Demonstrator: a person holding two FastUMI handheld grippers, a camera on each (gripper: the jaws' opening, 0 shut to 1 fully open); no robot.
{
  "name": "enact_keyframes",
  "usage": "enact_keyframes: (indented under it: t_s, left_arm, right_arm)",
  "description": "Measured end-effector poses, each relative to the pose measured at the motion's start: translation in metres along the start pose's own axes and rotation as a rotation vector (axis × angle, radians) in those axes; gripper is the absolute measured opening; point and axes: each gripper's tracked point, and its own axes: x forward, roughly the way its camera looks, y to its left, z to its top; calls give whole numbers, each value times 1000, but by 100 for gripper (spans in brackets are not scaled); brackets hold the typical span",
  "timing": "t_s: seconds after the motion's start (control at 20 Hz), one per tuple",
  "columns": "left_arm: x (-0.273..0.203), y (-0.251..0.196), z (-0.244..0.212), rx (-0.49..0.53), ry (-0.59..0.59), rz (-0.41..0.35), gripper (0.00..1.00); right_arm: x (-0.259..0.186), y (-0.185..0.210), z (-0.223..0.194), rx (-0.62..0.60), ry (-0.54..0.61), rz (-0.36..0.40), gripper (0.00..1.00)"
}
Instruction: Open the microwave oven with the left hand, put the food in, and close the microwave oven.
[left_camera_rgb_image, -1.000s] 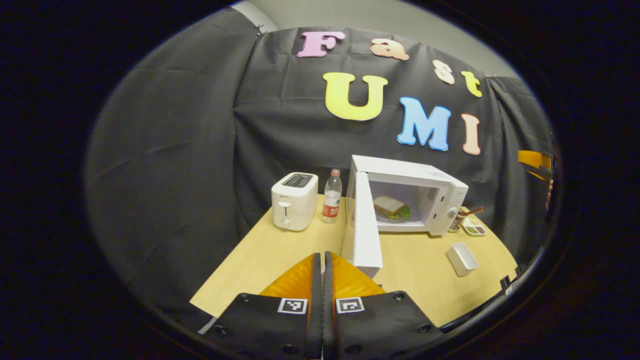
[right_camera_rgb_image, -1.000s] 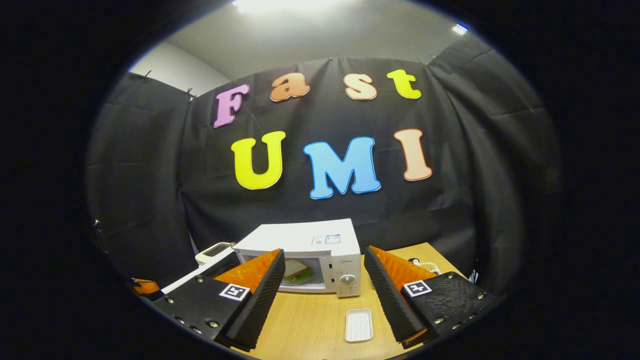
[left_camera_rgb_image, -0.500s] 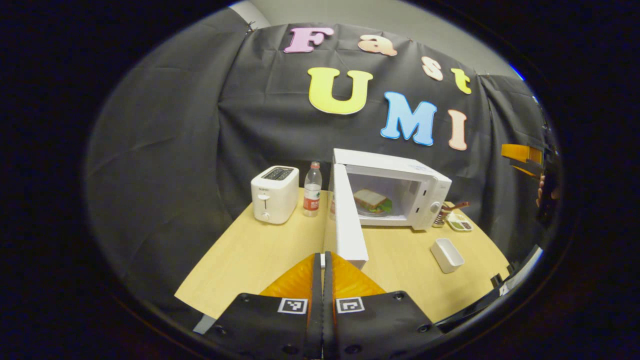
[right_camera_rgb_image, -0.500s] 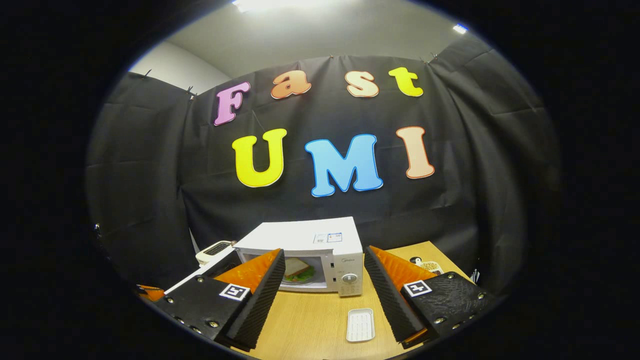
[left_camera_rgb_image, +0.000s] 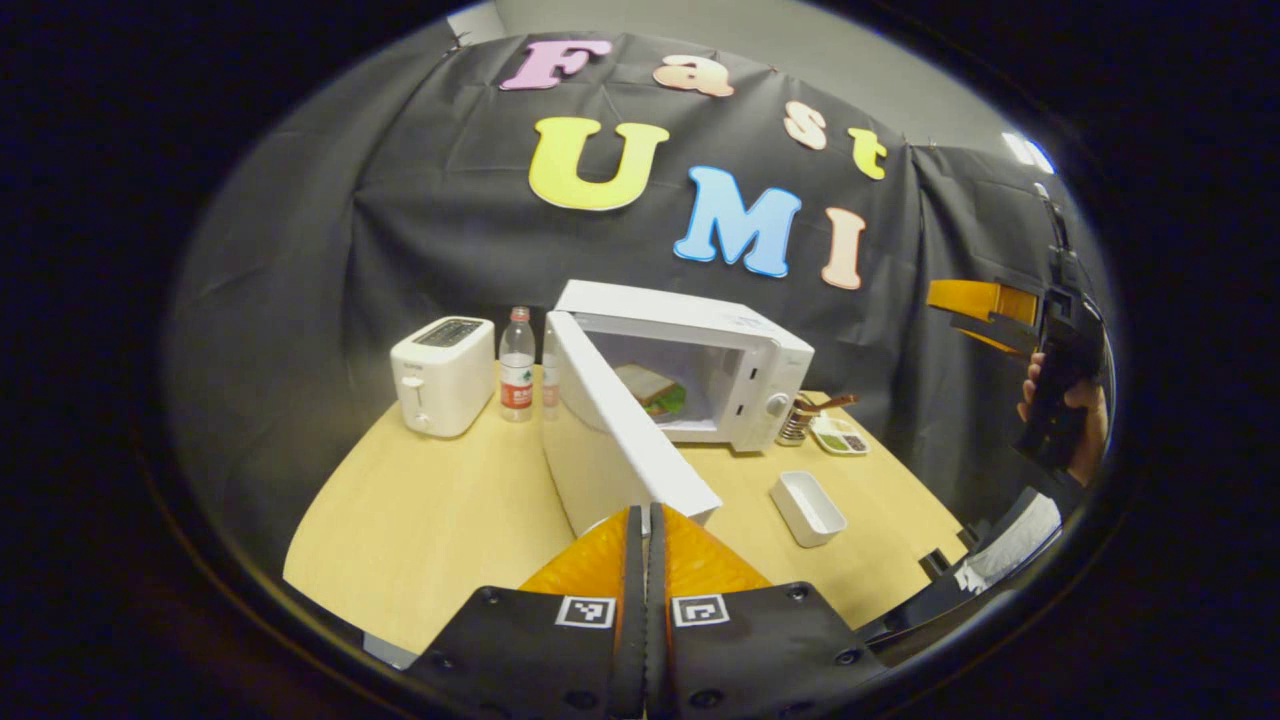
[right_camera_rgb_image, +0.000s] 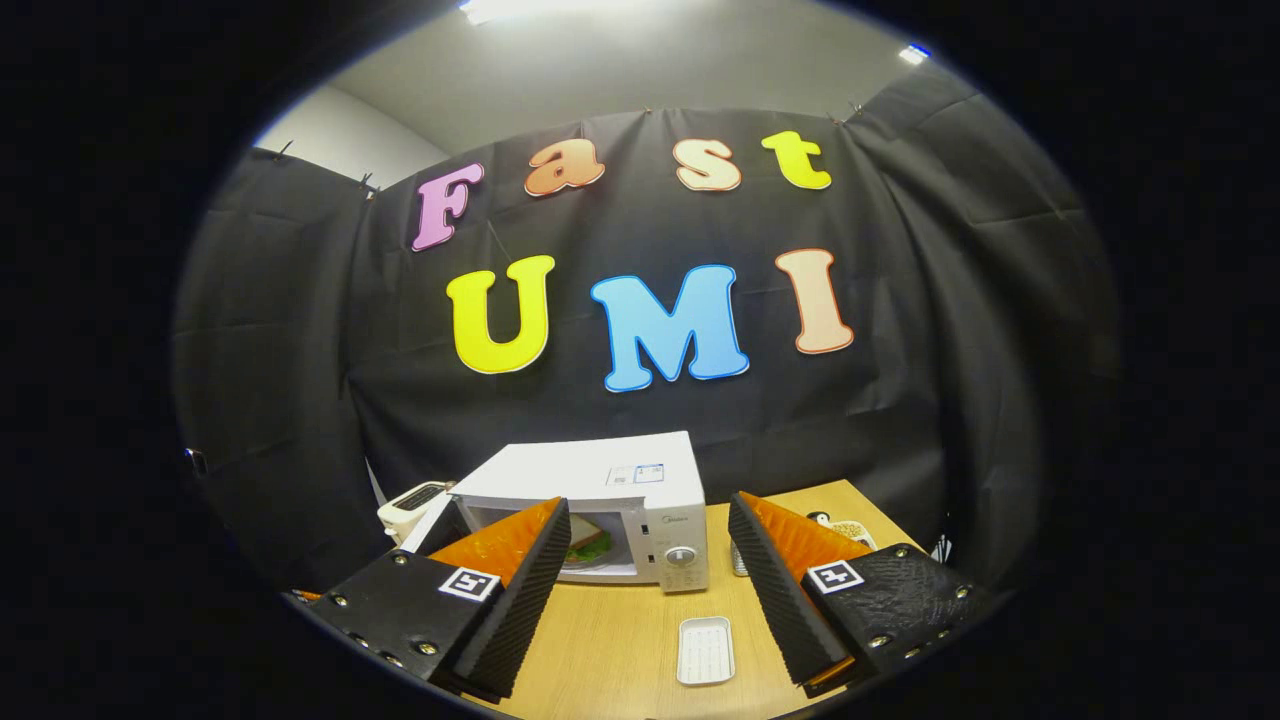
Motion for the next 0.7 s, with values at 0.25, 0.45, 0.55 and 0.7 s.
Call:
enact_keyframes:
  t_s: [0.25,0.45,0.55,0.7]
  left_arm:
    - [29,-38,9,6,19,-70,7]
    - [53,-61,16,11,28,-98,9]
    - [63,-71,18,15,28,-106,9]
    - [79,-85,19,9,30,-112,7]
  right_arm:
    - [3,-26,5,11,-4,-34,96]
    - [11,-44,8,2,-7,-44,96]
    - [17,-54,11,2,-10,-47,96]
    - [26,-67,10,3,-2,-48,96]
